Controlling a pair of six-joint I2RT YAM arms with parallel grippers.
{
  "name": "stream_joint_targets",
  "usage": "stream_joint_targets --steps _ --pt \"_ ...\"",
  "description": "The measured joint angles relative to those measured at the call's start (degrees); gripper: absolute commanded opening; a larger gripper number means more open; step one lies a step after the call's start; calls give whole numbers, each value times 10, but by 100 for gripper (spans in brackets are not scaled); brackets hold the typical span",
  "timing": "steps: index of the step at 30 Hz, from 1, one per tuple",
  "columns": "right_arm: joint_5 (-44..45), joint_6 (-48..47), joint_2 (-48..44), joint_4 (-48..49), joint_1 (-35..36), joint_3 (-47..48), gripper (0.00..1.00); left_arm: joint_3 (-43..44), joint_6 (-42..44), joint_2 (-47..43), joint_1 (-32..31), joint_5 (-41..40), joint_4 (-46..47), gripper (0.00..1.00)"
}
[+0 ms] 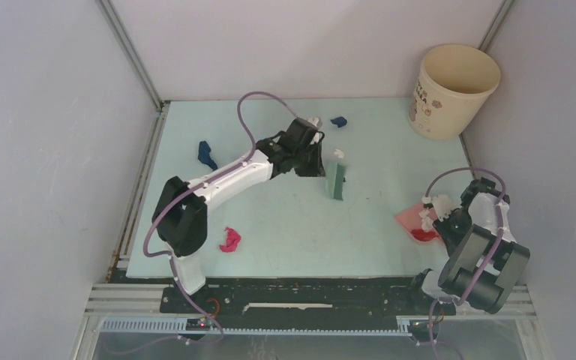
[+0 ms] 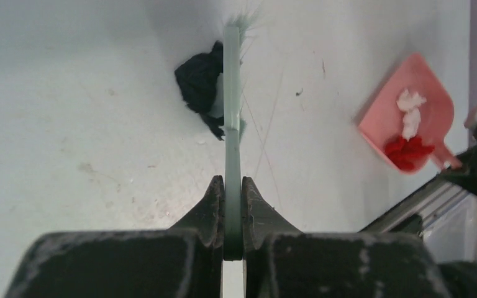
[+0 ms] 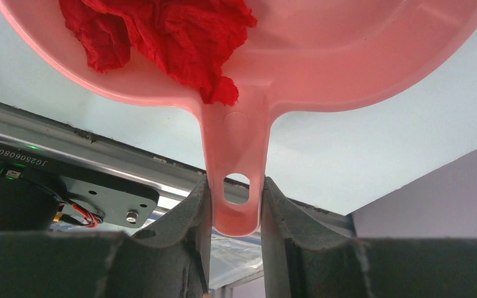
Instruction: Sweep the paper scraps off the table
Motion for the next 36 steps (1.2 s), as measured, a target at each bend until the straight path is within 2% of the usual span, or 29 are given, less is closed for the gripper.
stream_joint_targets --steps 4,8,13,15,20,25,31,36 --pt "4 5 0 -4 51 2 0 117 114 -1 -3 8 -127 4" --pt "13 18 -2 -14 106 3 0 274 211 13 -7 -12 -221 4" --pt "15 49 -2 -38 175 16 0 434 303 73 -7 -95 -293 1" --pt "15 63 -2 -42 200 21 0 470 341 105 -7 -142 -303 0" --pt "15 101 0 -50 255 23 0 482 429 188 -7 -244 -305 0" --pt "14 136 28 -56 286 38 0 482 518 277 -7 -295 -281 0" --pt "12 164 51 -61 301 49 0 482 583 325 -16 -281 -225 0" --pt "13 179 80 -62 301 56 0 493 600 327 -26 -216 -185 0"
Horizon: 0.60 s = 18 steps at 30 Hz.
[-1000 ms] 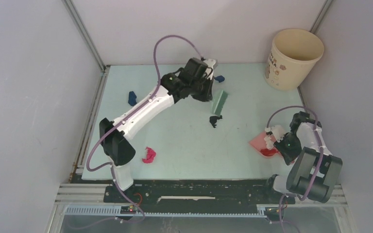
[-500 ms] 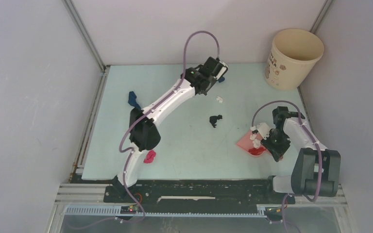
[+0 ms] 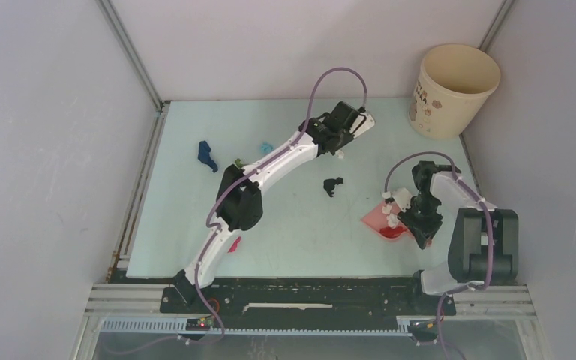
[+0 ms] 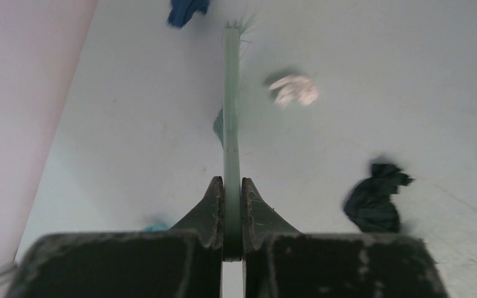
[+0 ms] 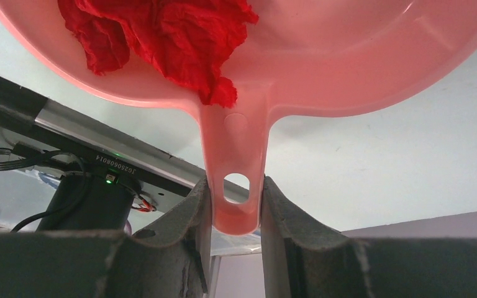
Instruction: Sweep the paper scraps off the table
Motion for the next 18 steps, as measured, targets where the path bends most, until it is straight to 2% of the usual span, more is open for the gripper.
stream_joint_targets --steps 5,11,18 --pt "-1 8 35 -5 0 28 0 2 2 -1 -14 67 10 0" --pt "-1 21 82 -5 0 61 0 -88 -2 -47 -28 134 16 1" --pt "-16 38 120 -2 9 92 0 -141 -27 -125 -69 202 14 1"
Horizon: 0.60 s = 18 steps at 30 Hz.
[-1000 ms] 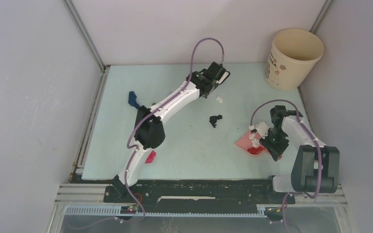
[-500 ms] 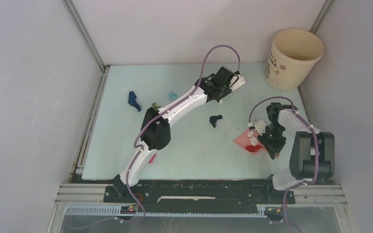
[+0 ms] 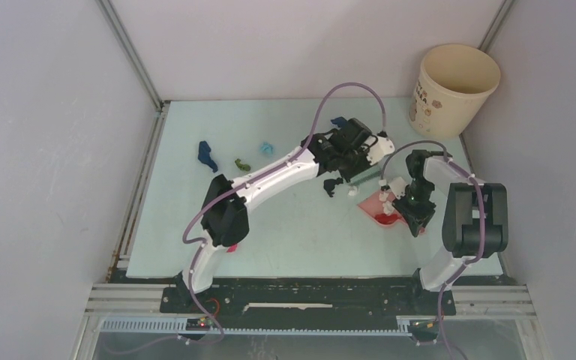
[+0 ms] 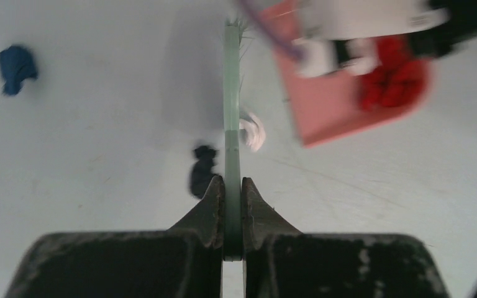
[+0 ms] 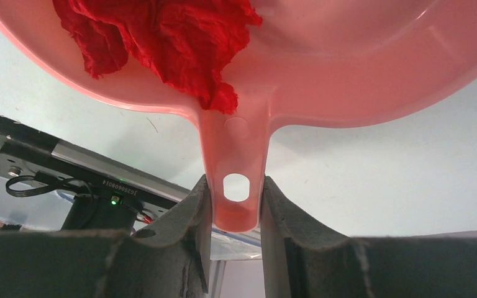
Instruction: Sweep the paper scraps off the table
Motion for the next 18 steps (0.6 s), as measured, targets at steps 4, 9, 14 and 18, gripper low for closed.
stream_joint_targets --steps 4,9,14,18 --pt "-11 3 3 -1 4 4 0 -5 -44 -24 -38 26 -4 2" --pt "-30 3 3 -17 2 4 0 -37 -163 -48 -22 65 3 3" --pt "-35 2 -5 -11 2 -1 0 -83 -238 -104 -7 73 12 2" --pt "-30 0 -30 -16 2 -15 0 -74 -232 -148 -11 21 -8 1"
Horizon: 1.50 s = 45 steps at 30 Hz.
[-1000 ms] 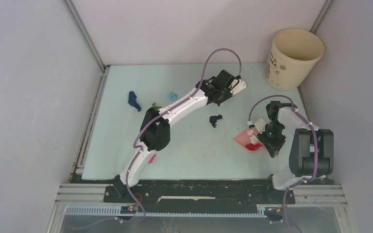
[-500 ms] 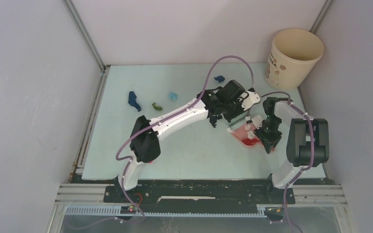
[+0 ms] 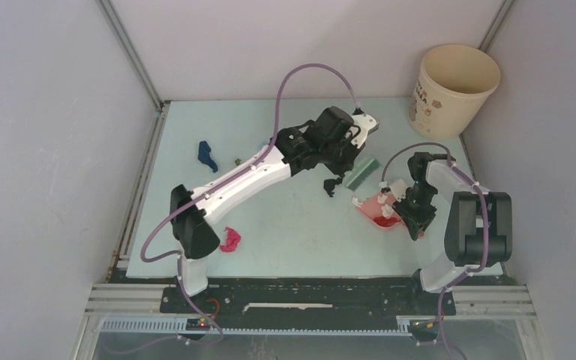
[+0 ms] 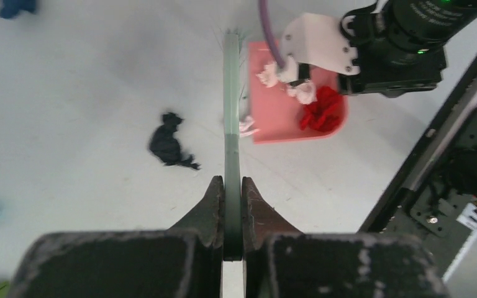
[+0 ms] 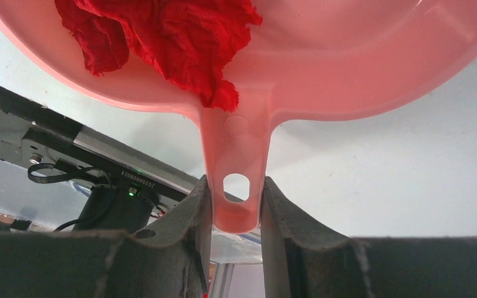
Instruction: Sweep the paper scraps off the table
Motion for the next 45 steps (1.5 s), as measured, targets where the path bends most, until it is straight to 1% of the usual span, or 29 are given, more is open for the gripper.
stream_joint_targets --steps 4,6,9,12,15,19,23,26,29,34,37,41,45 --pt "9 0 -25 -11 2 -3 0 39 46 -16 -1 -87 -46 0" --pt "20 -1 -32 -16 6 -3 0 53 76 -15 3 -147 -71 0" --pt "40 0 -34 -21 20 -5 0 65 105 -3 15 -208 -107 0" --pt "59 0 -33 -23 38 -9 0 86 120 32 33 -243 -139 0" --pt "78 1 -30 -23 52 -10 0 98 122 75 50 -244 -156 0" --pt "94 4 -17 -18 70 -10 0 110 116 130 70 -207 -175 1" --pt "97 9 0 -14 86 -10 0 146 104 173 76 -154 -188 2" --pt "94 14 16 -14 90 -5 0 160 79 177 76 -87 -178 3" --pt "87 17 27 -13 92 5 0 156 43 175 76 -9 -146 4" --pt "73 23 35 -5 101 19 0 101 -11 155 76 108 -88 4" --pt "68 26 37 2 102 20 0 71 -37 141 76 156 -66 5" --pt "57 28 37 5 102 20 0 17 -89 102 84 203 -21 5" --pt "49 32 35 12 102 20 0 -34 -136 62 101 211 18 5"
